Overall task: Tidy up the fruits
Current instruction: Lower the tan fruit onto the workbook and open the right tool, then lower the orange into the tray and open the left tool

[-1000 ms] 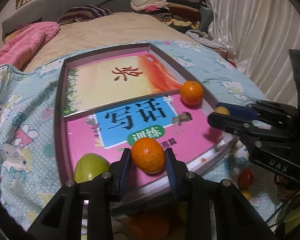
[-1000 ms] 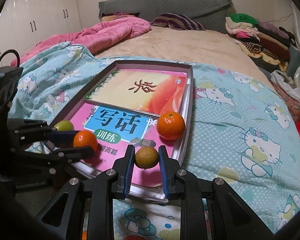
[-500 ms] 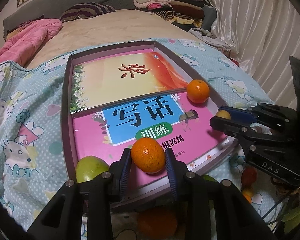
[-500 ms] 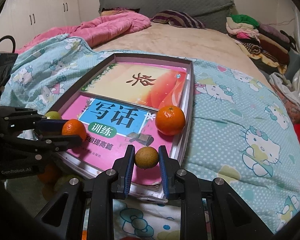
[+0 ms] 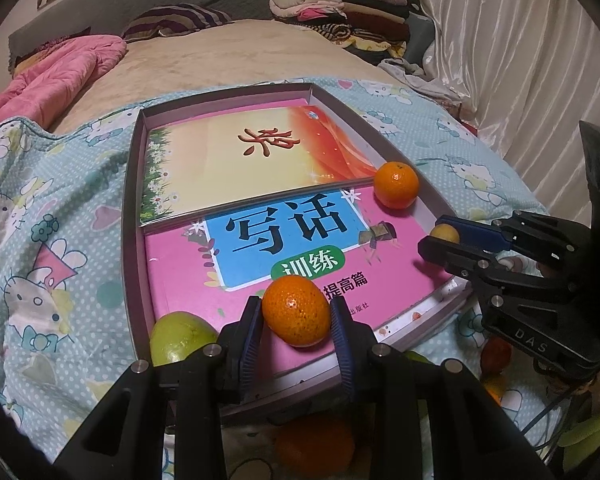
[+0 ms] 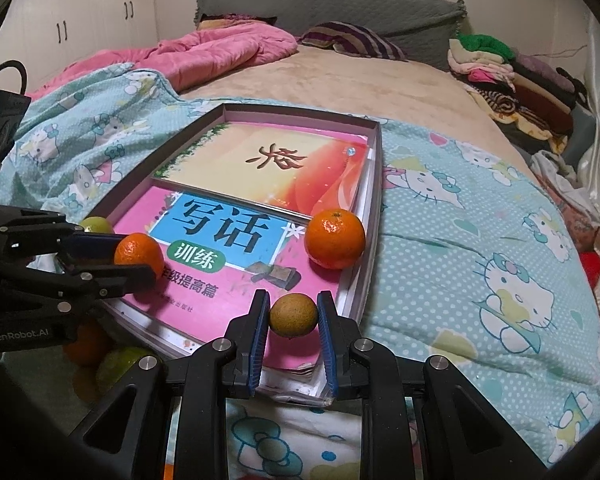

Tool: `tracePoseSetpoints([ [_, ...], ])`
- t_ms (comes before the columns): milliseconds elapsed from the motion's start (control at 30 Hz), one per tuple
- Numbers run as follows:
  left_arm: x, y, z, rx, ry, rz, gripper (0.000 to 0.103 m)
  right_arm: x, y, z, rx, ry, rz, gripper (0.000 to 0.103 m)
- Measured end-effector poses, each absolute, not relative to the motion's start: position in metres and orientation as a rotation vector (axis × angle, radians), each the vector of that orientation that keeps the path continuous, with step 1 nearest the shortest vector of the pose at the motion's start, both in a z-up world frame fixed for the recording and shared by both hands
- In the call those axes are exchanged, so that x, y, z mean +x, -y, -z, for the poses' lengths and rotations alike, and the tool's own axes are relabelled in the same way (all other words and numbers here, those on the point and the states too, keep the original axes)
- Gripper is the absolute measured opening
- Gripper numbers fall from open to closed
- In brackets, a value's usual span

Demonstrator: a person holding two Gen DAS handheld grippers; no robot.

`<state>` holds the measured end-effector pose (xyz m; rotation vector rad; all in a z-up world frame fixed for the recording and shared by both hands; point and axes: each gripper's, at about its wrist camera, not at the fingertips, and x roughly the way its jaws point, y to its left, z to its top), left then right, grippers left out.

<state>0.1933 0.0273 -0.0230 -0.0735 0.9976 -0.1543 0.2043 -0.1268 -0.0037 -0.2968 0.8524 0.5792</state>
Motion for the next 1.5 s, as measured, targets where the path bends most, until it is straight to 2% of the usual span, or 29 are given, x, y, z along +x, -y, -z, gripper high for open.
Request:
tracePoseSetpoints([
  [233, 0.193, -0.027, 0.023, -0.076, -0.997, 0.153, 0.035, 0.205, 0.126, 0.004, -0.292, -0.852, -0.579, 0.026],
  [433, 0.193, -0.027, 0.023, -0.076, -0.997, 0.153, 0.035, 0.203, 0.128, 0.003, -0.279, -0.843, -0.585, 0.035],
  [933, 0.193, -0.027, 0.023, -0.074, -0.997, 0.155, 0.035, 0.197, 0.133, -0.003, -0.263, -0.818, -0.597, 0.036],
  [1067, 0.193, -0.027, 0.021, -0.080, -0.998, 0.159, 0.036, 0.196, 0.135, -0.004, -0.255, -0.813, -0.598, 0.041],
  [1400, 0.193, -0.027, 0.020, -0.105, -0.995, 0.169, 0.041, 0.194, 0.137, -0.007, -0.241, -0.808, -0.602, 0.043],
  [1500, 0.192, -0.027, 0.019, -0.117, -0.994, 0.174, 0.041, 0.192, 0.139, -0.008, -0.236, -0.806, -0.600, 0.047],
])
